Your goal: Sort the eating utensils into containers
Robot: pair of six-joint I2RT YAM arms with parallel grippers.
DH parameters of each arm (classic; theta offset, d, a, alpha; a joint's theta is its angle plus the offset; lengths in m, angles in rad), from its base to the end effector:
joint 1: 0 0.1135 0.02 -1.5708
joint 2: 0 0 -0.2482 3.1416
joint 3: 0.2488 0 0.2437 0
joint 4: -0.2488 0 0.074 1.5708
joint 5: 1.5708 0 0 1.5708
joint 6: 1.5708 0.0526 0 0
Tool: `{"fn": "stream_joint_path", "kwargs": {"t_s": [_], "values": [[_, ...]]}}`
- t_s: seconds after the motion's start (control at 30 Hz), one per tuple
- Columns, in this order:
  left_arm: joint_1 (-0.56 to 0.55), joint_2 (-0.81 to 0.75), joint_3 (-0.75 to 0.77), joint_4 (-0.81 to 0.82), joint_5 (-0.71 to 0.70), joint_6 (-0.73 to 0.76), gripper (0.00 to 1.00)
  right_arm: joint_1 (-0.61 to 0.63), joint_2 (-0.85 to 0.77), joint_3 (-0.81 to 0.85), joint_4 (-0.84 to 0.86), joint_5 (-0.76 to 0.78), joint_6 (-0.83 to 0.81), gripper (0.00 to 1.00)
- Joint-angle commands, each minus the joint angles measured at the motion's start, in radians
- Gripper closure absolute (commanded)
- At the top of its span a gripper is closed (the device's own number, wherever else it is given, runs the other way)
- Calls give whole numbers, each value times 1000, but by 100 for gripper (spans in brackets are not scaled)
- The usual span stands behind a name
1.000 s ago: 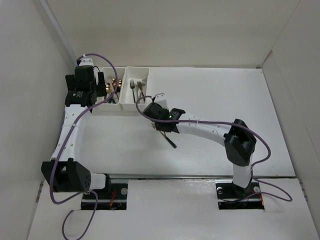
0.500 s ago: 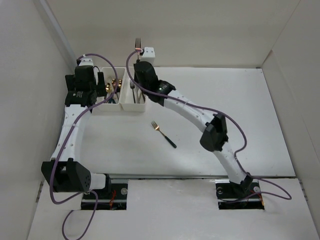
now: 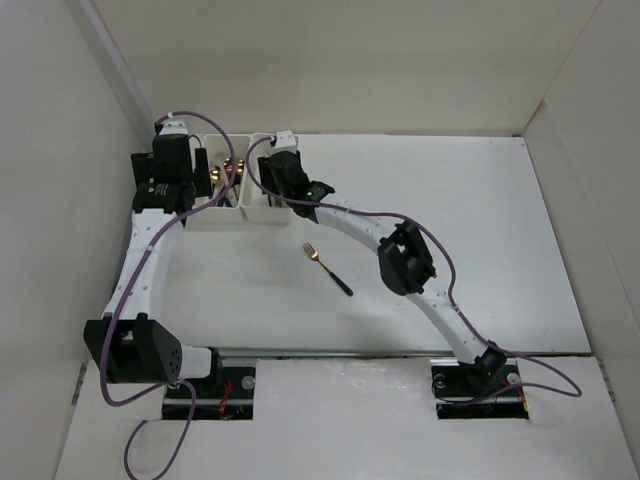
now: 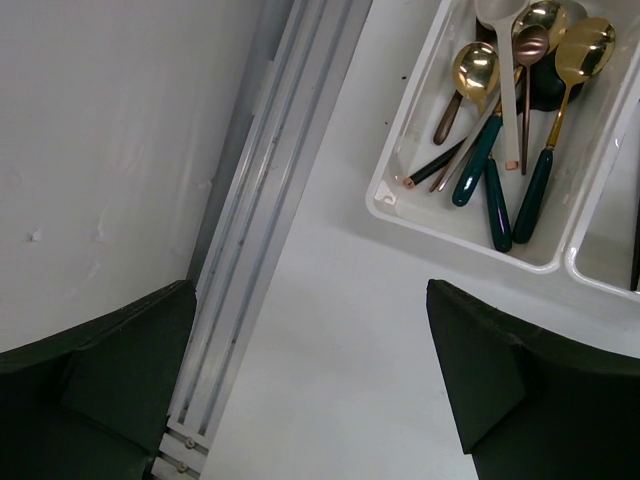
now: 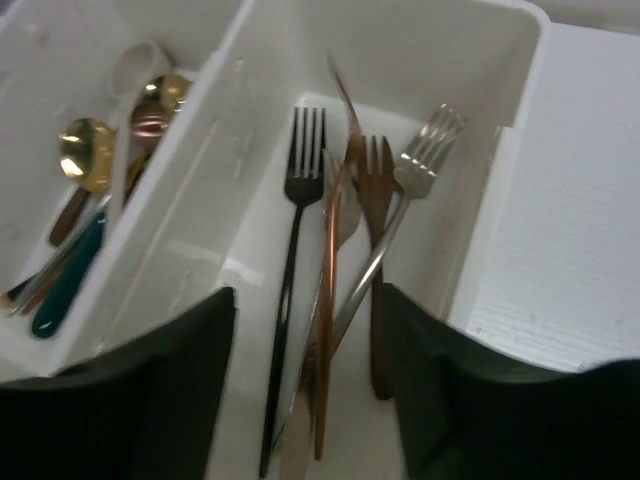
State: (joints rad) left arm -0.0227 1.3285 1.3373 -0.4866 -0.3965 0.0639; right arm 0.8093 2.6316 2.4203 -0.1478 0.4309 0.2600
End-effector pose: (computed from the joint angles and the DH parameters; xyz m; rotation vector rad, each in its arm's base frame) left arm 0.3053 0.0134 0.3602 -0.1592 2.0292 0.4311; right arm 0.4259 0.4149 0.2010 -0.2363 1.8931 0.3106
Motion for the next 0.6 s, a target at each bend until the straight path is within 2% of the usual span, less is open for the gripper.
{"fn": "stream_joint_path", "kwargs": {"t_s": [0.0, 0.1, 0.13, 0.2, 0.23, 0.27, 0.33, 0.37, 0.43, 0.47, 0.53, 0.57], "values": [[-3, 5, 25, 29, -22, 7, 0, 16, -177, -36, 63, -63, -41, 30], [-3, 14, 34, 20, -13, 7, 0, 25, -284, -90, 63, -63, -71, 15], [-3, 14, 34, 20, -13, 7, 0, 34, -321, -121, 54, -63, -86, 13], [-3, 14, 43, 20, -13, 7, 0, 34, -451, -211, 54, -104, -104, 4], [-3, 14, 43, 20, -13, 7, 0, 34, -496, -318, 6, -130, -120, 2], [-3, 14, 54, 11, -13, 7, 0, 34, -568, -364, -39, -159, -143, 2], [-3, 23, 54, 11, -13, 7, 0, 34, -605, -461, -175, -195, -143, 0], [6, 23, 54, 11, -13, 7, 0, 34, -614, -505, -346, -195, -143, 0], [6, 32, 54, 11, -13, 7, 0, 34, -614, -535, -514, -152, -104, 0], [6, 32, 54, 11, -13, 7, 0, 44, -614, -632, -601, -143, -81, 0], [6, 44, 54, 11, -13, 7, 0, 56, -686, -777, -602, -152, -55, 0], [6, 44, 63, 11, -4, 7, 0, 65, -720, -911, -584, -182, -41, 0]]}}
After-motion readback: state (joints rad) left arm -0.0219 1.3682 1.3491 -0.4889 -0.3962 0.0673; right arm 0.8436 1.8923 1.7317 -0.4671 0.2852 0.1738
